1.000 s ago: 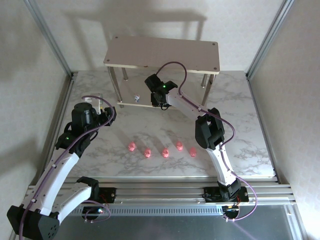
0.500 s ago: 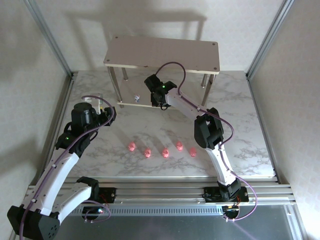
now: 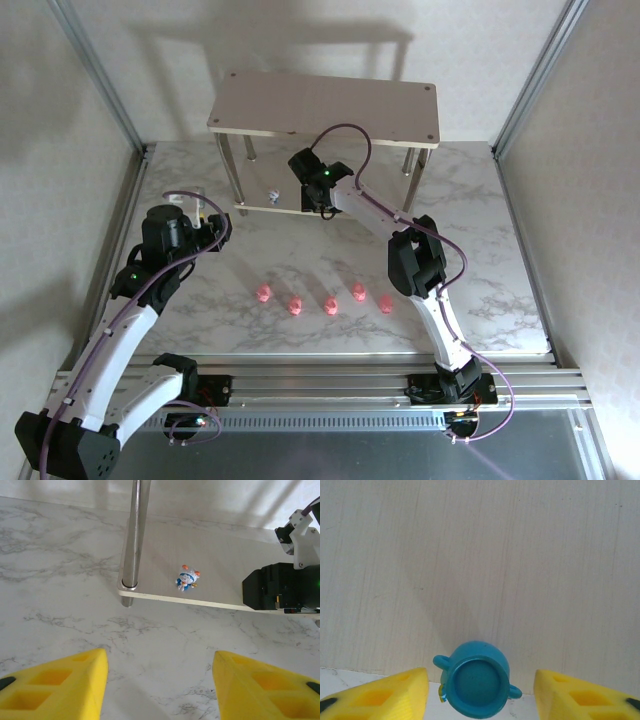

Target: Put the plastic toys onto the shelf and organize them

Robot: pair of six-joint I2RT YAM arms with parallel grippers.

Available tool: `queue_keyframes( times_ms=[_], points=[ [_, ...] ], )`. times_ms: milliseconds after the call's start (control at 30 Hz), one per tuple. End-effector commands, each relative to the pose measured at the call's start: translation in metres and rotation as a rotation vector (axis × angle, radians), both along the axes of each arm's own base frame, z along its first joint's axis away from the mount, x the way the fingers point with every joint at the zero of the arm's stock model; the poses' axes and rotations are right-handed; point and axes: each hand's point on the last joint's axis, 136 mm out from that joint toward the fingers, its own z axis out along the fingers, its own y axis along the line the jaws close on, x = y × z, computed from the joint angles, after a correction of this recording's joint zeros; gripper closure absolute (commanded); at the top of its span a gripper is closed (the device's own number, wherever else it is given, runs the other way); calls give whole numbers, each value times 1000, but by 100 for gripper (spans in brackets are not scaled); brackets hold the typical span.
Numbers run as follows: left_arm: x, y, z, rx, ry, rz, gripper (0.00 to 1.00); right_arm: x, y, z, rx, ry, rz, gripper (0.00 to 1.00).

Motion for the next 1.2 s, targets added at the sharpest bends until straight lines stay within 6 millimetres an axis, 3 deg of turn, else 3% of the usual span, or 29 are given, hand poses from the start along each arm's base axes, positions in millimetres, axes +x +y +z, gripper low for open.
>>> queue_keyframes(
  times_ms=[0,233,467,667,767,867,1000,1100,1167],
  points=[
    [3,2,-1,6,-10,-5,42,9,-10,-7,-12,-5,-25,36],
    [4,3,-1,0,-12,4,41,5,-14,7,8,-59,-15,30],
    [4,3,-2,-16,-15,12,40,-7,-21,38,37,-159,15,27],
    [2,4,0,-27,-18,20,39,-23,-15,61,103,-183,104,26],
    [-1,5,1,-32,-19,26,38,-53,-15,71,101,-149,174,26],
    [-4,3,-6,-53,-10,15,40,-101,-29,87,47,-131,229,26],
    [-5,-17,-39,-151,65,-49,47,-170,-85,94,-45,-30,178,30],
    [-8,-22,-58,-175,101,-38,49,-222,-137,78,-104,90,73,33],
    [-9,-20,-58,-167,97,-14,49,-256,-166,62,-130,164,-1,35]
  ],
)
